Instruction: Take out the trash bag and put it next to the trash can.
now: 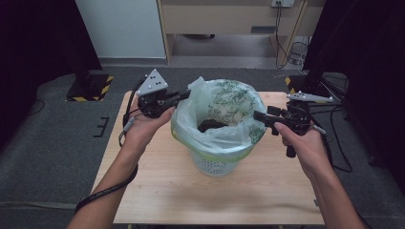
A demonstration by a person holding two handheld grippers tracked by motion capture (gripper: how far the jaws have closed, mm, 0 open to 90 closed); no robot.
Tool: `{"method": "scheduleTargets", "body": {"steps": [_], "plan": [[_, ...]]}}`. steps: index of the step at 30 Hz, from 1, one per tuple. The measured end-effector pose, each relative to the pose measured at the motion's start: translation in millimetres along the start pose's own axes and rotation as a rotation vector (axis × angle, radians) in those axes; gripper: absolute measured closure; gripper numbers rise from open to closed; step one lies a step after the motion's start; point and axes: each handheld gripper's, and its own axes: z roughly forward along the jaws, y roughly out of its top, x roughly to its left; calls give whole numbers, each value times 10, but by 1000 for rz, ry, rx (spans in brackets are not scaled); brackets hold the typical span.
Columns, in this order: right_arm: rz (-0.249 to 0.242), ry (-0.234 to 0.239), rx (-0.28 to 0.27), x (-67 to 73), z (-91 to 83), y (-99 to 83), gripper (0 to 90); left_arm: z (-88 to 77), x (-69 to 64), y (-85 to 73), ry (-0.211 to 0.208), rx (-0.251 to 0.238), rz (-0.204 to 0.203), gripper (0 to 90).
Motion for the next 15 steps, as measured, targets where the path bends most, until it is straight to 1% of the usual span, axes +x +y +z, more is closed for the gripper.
{"method": "scheduleTargets", "body": {"steps": [2, 3, 5, 11, 15], "plan": [[-7, -9, 2, -7, -1, -12, 391, 22, -16, -6, -5, 0, -3, 900], [-13, -20, 0, -9, -4, -19, 434, 31, -23, -9, -7, 0, -3, 900], [-14, -25, -6, -15, -12, -29, 482, 46, -33, -17, -13, 5, -3, 900], [-28, -66, -13, -28, -46, -40, 667, 64, -39, -53, -19, 15, -6, 900], [-17, -72, -18, -61, -65, -28, 762, 79, -33, -86, -23, 12, -19, 900]]}}
